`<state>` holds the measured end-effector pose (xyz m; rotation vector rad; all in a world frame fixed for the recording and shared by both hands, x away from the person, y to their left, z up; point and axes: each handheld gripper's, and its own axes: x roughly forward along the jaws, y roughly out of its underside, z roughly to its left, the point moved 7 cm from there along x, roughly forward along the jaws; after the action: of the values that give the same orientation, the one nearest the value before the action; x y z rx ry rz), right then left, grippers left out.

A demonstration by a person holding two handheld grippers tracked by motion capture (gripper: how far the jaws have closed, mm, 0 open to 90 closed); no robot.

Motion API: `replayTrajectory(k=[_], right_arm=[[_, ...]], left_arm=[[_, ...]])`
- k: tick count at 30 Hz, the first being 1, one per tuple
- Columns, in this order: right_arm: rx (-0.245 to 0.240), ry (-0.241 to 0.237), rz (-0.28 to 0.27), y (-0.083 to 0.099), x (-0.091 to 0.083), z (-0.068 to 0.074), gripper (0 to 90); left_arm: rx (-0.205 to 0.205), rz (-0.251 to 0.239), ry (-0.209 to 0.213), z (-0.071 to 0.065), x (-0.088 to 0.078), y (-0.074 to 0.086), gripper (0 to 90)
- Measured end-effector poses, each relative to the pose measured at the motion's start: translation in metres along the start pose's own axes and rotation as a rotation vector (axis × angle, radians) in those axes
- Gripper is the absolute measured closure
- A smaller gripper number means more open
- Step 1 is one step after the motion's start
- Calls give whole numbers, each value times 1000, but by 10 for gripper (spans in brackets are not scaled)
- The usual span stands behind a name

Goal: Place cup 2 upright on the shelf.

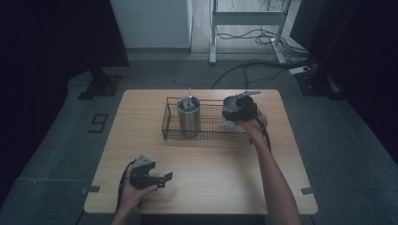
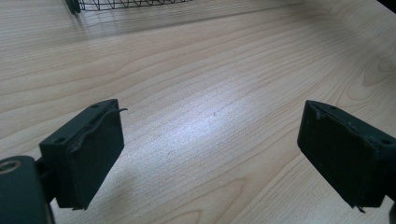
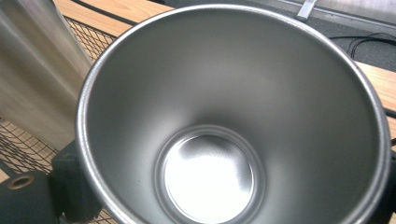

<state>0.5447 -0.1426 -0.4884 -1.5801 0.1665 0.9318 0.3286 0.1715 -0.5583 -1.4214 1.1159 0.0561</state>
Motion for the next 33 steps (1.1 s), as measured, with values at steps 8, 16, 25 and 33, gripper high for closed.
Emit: replayTrajectory(k=[8, 16, 25, 33], right_arm=[[9, 5, 26, 8, 8, -3, 78], [17, 10, 51, 14, 16, -7, 78], [13, 18, 79, 19, 23, -9, 78], [17, 26, 103, 23, 29, -12, 78]], left_arm=[[1, 0, 0, 0, 0, 0, 73], [1, 0, 1, 0, 0, 0, 73], [1, 2, 3, 0, 0, 1, 73], [-3, -1, 3, 1, 0, 0, 73]])
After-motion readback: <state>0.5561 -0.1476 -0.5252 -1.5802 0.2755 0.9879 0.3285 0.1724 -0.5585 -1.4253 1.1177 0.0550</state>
